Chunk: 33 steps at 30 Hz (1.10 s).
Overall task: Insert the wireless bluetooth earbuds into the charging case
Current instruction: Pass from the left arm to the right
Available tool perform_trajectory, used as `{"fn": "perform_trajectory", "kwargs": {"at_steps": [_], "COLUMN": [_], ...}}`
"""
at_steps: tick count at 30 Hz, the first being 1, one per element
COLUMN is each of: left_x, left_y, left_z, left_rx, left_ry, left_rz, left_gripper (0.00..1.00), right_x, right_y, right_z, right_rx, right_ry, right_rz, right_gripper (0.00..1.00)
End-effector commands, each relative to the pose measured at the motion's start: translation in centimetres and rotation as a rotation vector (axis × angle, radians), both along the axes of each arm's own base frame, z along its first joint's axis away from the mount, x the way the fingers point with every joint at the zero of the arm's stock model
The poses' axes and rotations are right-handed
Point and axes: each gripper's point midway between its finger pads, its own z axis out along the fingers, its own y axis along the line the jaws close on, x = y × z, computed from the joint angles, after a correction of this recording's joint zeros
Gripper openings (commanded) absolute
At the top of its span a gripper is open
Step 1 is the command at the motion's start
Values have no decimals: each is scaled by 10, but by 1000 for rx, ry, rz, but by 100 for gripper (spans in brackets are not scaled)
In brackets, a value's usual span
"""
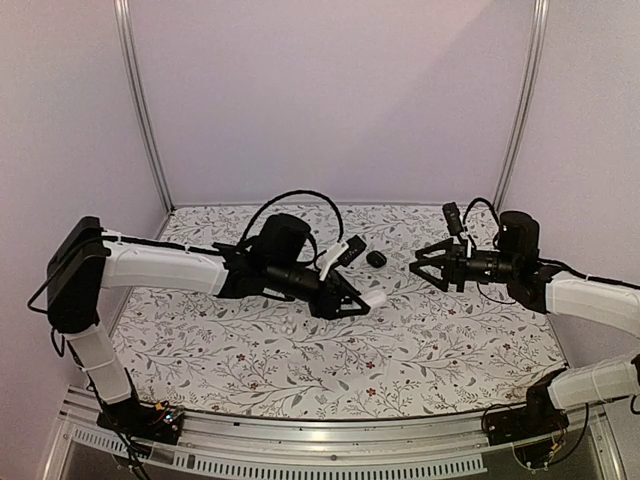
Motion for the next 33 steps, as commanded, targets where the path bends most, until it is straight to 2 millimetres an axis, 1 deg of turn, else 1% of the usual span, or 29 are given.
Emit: {"fn": "perform_trajectory", "kwargs": {"at_steps": [1,4,8,10,12,13,16,19,24,27,31,33], "left_x": [-38,-57,-83,-94,-100,-103,-110,-116,-129,-134,-145,-148], "left_y": [21,34,47,52,57,58,63,65,65,63,58,56], "left_z": [43,66,92,100,107,110,116,117,118,122,120,123], "left_rx": [-90,-137,-193,-209,-221,-225,-238,-236,-229,-232,-221,-226], "left_ry": [106,152,216,249,275,281,306,354,420,428,440,434], "left_rz": [-157,-230,-333,-378,-408,-418,-444,-468,-533,-552,-587,-599], "left_gripper": [26,25,26,26,26,26,26,26,25,25,25,25], "right_x": [-46,-71,-102,-113,-127,-130,-151,-165,-173,-180,-190,-194], "right_y": [26,33,39,44,53,56,69,76,87,96,107,112], "right_z": [18,28,48,54,60,60,65,63,61,63,66,66], "right_rx": [14,40,96,104,109,98,79,60,17,-6,-17,-23], "right_ry": [-161,-226,-315,-355,-376,-375,-407,-434,-469,-490,-533,-544], "right_rz": [137,188,245,279,319,325,370,397,409,436,472,493], "right_gripper": [61,61,61,61,61,61,61,61,61,61,61,61]}}
